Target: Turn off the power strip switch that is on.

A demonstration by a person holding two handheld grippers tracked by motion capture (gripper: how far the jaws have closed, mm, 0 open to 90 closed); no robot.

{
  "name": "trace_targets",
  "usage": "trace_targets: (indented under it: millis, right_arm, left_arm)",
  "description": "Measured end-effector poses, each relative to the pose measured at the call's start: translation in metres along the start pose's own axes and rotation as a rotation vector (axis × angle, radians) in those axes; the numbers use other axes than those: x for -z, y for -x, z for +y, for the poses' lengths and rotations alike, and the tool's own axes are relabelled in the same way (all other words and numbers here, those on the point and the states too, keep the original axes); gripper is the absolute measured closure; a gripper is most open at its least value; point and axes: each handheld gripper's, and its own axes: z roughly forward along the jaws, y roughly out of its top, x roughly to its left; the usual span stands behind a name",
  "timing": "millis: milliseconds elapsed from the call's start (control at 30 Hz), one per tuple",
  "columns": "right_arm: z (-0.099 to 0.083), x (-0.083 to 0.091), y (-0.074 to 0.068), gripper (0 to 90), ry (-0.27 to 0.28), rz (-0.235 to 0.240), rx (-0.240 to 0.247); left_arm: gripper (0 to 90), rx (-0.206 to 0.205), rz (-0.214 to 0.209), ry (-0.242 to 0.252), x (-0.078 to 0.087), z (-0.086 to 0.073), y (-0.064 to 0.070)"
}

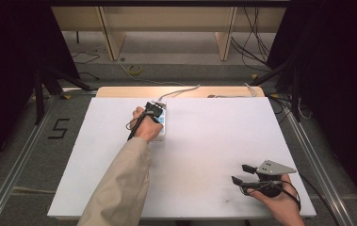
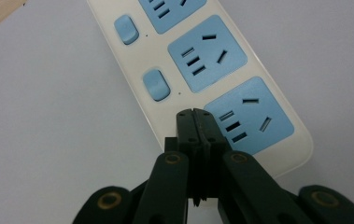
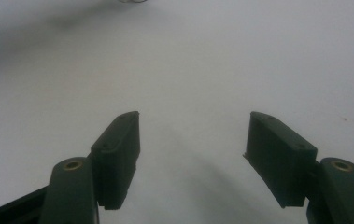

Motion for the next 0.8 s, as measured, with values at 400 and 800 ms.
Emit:
trace_targets:
  millis: [400,800]
  right_arm:
    - [0.000,0.000,0.000,35.9,0.001,-0.001,0.001]
    - [0.000,0.000,0.001,35.9,0.002,-0.003,0.001]
  left_arm:
    - [89.7,-0.001,-0.030,0.027,0.002,-0.003,-0.004]
    - [89.5,0.026,-0.061,0.074,0.008,-0.013,-0.013]
